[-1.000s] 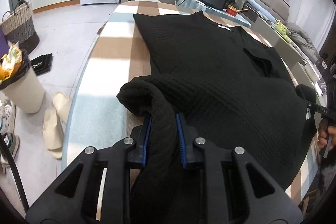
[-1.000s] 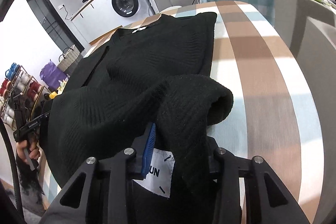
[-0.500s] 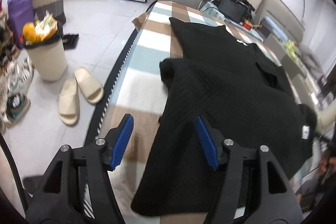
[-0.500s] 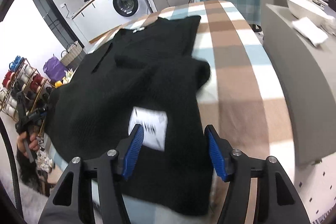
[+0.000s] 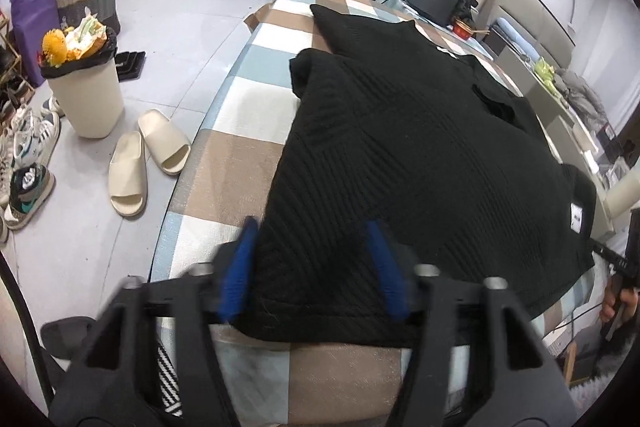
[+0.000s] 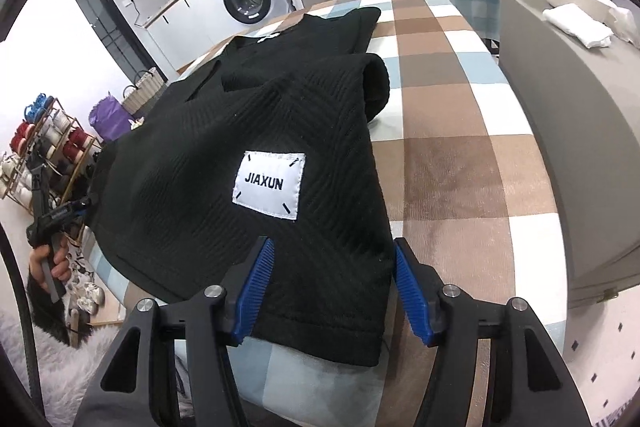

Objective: Fold small clothes

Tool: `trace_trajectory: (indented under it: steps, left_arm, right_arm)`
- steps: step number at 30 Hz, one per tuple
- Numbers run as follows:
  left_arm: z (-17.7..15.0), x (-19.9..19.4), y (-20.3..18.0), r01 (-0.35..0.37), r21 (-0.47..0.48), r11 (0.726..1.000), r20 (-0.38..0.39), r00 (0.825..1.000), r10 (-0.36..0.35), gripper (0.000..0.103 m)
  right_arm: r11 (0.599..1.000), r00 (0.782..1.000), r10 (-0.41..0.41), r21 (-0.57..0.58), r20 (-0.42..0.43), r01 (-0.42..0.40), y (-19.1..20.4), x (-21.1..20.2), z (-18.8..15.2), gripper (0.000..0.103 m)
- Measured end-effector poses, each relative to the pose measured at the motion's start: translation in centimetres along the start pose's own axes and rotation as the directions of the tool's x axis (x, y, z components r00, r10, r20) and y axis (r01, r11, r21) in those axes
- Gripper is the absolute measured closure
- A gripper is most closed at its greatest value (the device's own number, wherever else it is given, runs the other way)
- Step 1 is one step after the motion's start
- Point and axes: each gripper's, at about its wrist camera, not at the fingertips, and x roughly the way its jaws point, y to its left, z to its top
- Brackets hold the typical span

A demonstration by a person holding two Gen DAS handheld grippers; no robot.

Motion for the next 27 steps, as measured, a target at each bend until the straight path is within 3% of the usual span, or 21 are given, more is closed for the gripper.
trace_trajectory:
  steps: [1, 3, 5, 11, 16, 21, 24, 26, 27]
  left_arm:
    - [-0.1, -0.1, -0.3, -0.005, 0.017, 1.000, 0.004, 1.000, 0.005, 0.082]
    - [-0.2, -0.7, -0.5, 0.003, 0.034, 0.999, 0.026, 1.000, -0.004, 0.098]
    - [0.1, -1.6, -0.6, 0.012, 0.027, 1.000, 0.057, 0.998, -0.013, 0.100]
    - [2.4, -5.0, -1.1, 0.059, 0.010, 0.998, 0.156, 0.986, -0.060, 0.100]
    - [7.2, -6.6, -2.0, 0.112, 0.011, 0.994, 0.245, 0.963, -0.112, 0.100]
    - [14.1, -5.4, -3.2, 0.124, 0.026, 0.992, 0.314, 0.941, -0.126, 0.100]
    - [18.8, -2.7, -3.6, 0.101, 0.011, 0.995, 0.315, 0.944, -0.099, 0.100]
    - [21.8, 0.1, -3.8, 0.045, -0.005, 0.999, 0.305, 0.952, -0.041, 0.099]
    - [22.9, 1.6, -3.6, 0.017, -0.035, 0.999, 0.290, 0.957, -0.006, 0.097]
  right_arm:
    - [1.000, 1.000, 0.002, -0.004, 0.006, -0.001, 0.1, -0.3, -0.3, 0.052]
    - [1.000, 1.000, -0.007, -0.028, 0.022, 0.008, 0.4, -0.3, -0.3, 0.092]
    - [0.999, 0.998, -0.006, -0.046, 0.055, 0.009, 0.8, -0.8, -0.4, 0.097]
    - [0.998, 0.971, 0.041, -0.065, 0.234, -0.026, 2.2, -4.8, 1.7, 0.098]
    - [0.997, 0.932, 0.081, -0.021, 0.353, -0.079, 2.6, -6.5, 6.2, 0.098]
    - [0.999, 0.921, 0.003, 0.047, 0.389, -0.023, 2.7, -4.8, 12.9, 0.098]
    - [0.989, 0.918, -0.071, 0.150, 0.391, 0.012, 1.3, -1.8, 18.2, 0.098]
    - [0.966, 0.919, -0.106, 0.257, 0.380, 0.005, -0.7, 0.6, 20.8, 0.096]
    - [0.952, 0.924, -0.115, 0.306, 0.365, -0.002, -1.9, 1.9, 21.8, 0.085]
